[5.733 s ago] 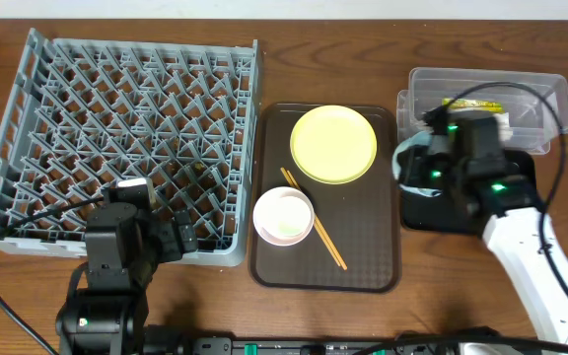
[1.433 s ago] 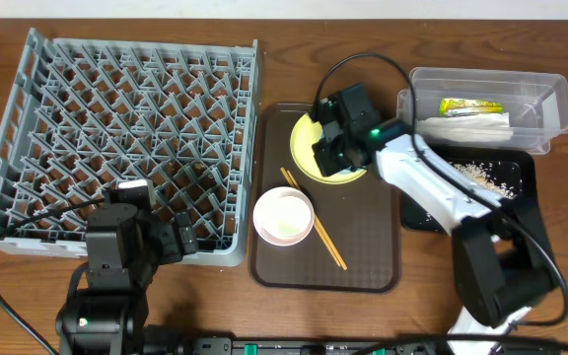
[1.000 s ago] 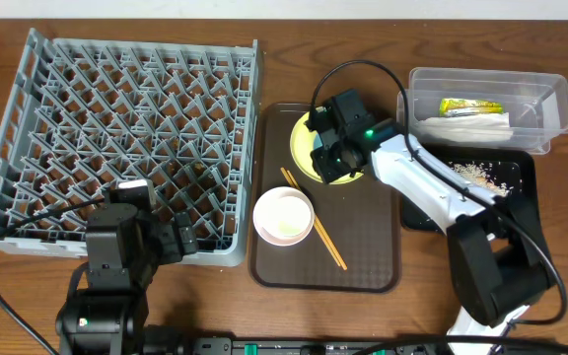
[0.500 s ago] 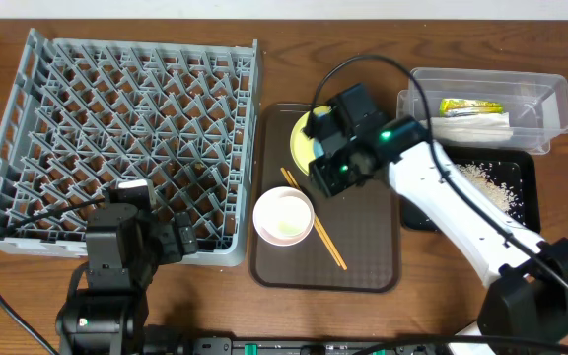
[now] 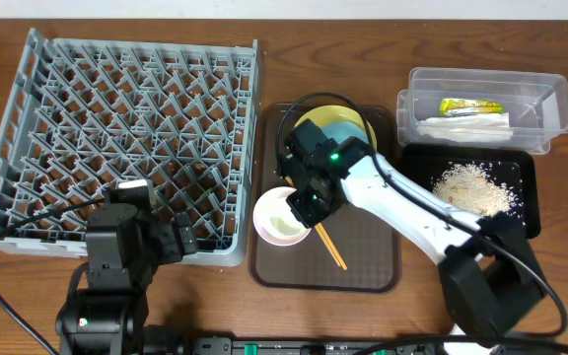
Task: Sort waste into correct bins and load items into the dishwasher
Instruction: 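Grasp the white cup inside the pink bowl with the right gripper and lift, then bring the left gripper to the cup and take it from the right gripper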
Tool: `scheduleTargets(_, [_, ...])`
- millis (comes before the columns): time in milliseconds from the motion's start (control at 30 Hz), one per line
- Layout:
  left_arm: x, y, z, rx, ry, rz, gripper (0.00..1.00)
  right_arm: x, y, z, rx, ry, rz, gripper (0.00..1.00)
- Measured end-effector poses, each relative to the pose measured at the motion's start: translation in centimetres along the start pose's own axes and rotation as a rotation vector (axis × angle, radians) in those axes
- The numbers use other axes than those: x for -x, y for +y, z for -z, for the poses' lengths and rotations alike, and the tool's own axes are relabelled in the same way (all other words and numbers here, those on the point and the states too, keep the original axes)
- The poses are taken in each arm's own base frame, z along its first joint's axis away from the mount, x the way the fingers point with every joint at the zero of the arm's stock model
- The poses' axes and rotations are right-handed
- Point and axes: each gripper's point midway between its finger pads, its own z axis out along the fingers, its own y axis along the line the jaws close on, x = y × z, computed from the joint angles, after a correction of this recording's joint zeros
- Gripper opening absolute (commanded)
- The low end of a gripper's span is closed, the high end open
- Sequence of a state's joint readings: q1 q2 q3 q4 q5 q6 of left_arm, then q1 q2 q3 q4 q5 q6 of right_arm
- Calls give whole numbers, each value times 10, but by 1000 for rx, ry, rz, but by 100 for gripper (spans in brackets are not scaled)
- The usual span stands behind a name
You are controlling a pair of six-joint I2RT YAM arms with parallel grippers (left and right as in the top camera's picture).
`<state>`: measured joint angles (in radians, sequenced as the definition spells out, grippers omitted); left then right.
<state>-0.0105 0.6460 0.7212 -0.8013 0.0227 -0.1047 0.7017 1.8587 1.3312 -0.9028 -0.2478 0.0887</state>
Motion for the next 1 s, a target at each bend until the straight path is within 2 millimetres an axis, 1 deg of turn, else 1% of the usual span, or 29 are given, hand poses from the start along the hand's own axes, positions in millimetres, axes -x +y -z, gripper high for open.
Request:
scheduleTargets(67, [0,0,0,0,1,0,97,-1,-2,-2,-9,6,-7,1])
scheduleTargets(233, [-1,0,0,0,2,0,97,-1,-10,0,-35,4,-22,1])
scheduleTargets(267, [-1,0,0,-2,2,1,97,0,-13,2,-39,2,-29,1])
scheduleTargets(367, [0,-6,0,-35,1,19,97,14,-23,17,-44,-47,-55,1])
scheduleTargets(467, [10,-18,1,-104,-31,49,97,35,-34,50,-31,-154,-84,1])
scheduleTargets(500, [14,-24,2,-133,-45,55,97,45,-38,69,-22,-218,-93,1])
scheduleTargets(567, [23,-35,4,-202,-78,64,97,60,-45,98,-5,-321,-107,1])
scheduleTargets(633, [33,-48,7,-271,-109,66,98,71,-53,129,23,-421,-130,1])
scheduleTargets(700, [41,-60,10,-343,-131,66,98,76,-59,149,61,-485,-160,1])
scheduleTargets(767, [49,-71,10,-409,-143,74,97,79,-63,160,128,-519,-181,1])
scheduleTargets(867, [64,-91,10,-526,-161,74,97,83,-59,167,240,-538,-190,1])
scheduleTargets(1000, [83,-122,14,-723,-188,35,97,90,-35,186,441,-584,-122,1])
